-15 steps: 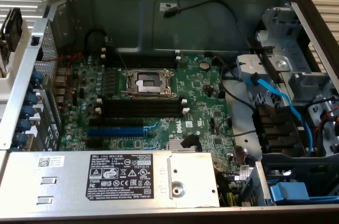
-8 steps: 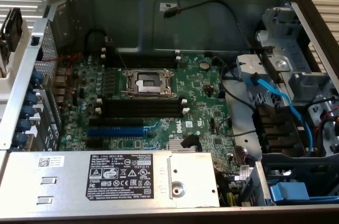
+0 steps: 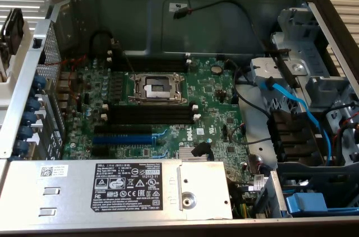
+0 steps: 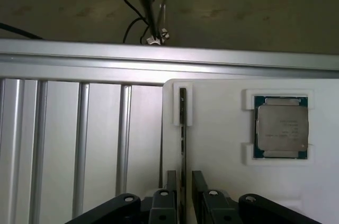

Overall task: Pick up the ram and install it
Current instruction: 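Pick up the ram and move it above insertion slot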

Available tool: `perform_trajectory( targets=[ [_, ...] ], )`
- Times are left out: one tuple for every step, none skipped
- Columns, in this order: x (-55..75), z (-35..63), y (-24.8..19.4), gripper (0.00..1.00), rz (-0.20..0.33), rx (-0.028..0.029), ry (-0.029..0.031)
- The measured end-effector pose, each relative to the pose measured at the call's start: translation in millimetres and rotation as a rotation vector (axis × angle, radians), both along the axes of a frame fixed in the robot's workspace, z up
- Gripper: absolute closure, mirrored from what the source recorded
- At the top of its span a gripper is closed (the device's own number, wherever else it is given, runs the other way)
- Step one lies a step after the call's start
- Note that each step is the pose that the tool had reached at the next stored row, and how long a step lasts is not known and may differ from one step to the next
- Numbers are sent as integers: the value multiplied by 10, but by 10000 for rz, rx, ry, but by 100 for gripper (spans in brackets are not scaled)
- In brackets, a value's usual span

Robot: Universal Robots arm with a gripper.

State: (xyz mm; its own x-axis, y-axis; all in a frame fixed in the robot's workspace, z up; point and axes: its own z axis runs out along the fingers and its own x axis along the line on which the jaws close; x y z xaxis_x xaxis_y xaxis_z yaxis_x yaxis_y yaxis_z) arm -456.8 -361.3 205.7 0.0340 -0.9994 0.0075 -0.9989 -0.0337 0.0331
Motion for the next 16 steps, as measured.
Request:
perform_trajectory(
  targets=[
    [0,-6,0,74,2,0,-1],
    [1,-12,1,74,3,1,-2],
    [2,-19,1,74,5,1,-3],
    [2,-26,2,74,6,1,-2],
    [1,-33,2,74,5,1,-1],
    [0,-38,3,74,5,0,0],
    [0,-42,3,74,6,0,0],
    [1,-46,4,74,6,0,-1],
    [1,-50,4,74,6,1,0],
    [1,-52,4,74,5,0,0],
    [1,-53,4,74,6,0,0],
    [1,-54,4,74,6,0,1],
    [1,-54,4,74,6,0,0],
    [1,-55,4,74,6,1,-1],
    [1,-55,5,74,6,1,-2],
    [1,-55,5,74,6,1,-1]
  ],
)
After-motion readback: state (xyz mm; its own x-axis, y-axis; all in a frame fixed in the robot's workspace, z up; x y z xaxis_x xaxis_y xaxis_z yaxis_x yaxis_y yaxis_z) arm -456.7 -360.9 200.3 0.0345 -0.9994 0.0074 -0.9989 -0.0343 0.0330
